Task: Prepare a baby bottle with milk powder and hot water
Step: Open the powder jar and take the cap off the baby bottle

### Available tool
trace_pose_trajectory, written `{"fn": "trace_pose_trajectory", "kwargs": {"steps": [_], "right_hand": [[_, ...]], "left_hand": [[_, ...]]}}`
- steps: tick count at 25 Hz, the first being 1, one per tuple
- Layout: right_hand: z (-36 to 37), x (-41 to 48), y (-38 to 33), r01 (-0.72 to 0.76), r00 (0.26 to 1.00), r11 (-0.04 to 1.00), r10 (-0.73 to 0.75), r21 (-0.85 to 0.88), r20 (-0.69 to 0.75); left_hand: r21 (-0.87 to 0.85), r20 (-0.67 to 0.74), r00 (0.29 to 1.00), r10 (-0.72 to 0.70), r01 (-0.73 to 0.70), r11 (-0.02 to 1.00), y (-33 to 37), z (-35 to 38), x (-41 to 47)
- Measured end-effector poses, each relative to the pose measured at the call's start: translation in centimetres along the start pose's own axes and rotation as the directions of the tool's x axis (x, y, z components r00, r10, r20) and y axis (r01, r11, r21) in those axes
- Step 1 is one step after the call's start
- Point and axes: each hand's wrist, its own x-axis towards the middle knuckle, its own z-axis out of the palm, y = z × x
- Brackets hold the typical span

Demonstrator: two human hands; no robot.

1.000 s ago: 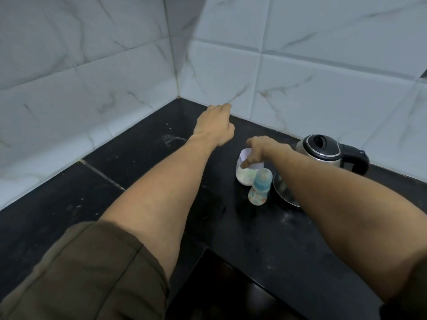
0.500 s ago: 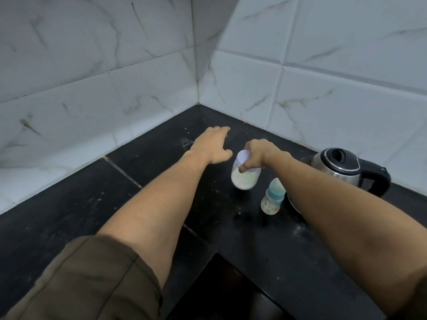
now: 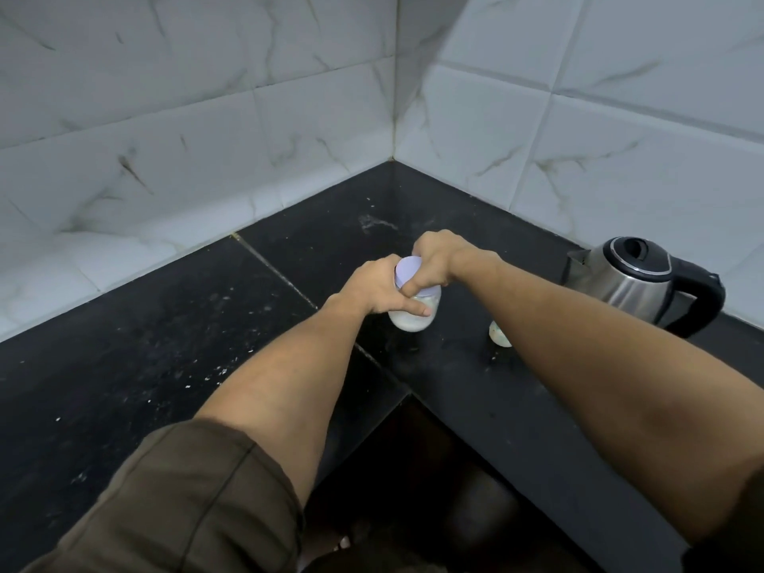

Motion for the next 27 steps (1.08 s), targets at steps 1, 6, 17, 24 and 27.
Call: {"fn": "trace_pose_trajectory", "kwargs": {"steps": [1,6,17,24,27], "right_hand": [[0.6,-0.3,-0.2,0.005,1.000,1.000,-0.005,-0.015,0.004],[3.4,-1.2,-0.9,0.020,1.000,0.999,-0.020,-0.032,0.021],[6.5,-2.9,-0.9,0.186,0.980,0.975,-0.192,-0.125,-0.042],[6.2,-1.9,-1.1,0.246,0.969,0.952,-0.248,-0.184,0.016],[5.9,-1.5,-1.2,0.275,0.961,0.936,-0.273,-0.221,0.042]], "left_hand": [[-0.025,-0.010,1.000,-0.017,0.017,1.000,-0.4,0.6,-0.7],[-0.107,-0.024,0.998,-0.065,0.062,0.992,-2.8,3.1,-2.9],[-0.252,-0.160,0.982,-0.099,0.056,0.966,-4.4,6.6,-5.3],[-0.346,-0.221,0.971,-0.085,0.003,0.938,-5.8,7.4,-5.4],[-0.361,-0.221,0.972,-0.079,-0.006,0.933,-6.2,7.5,-5.2]]}}
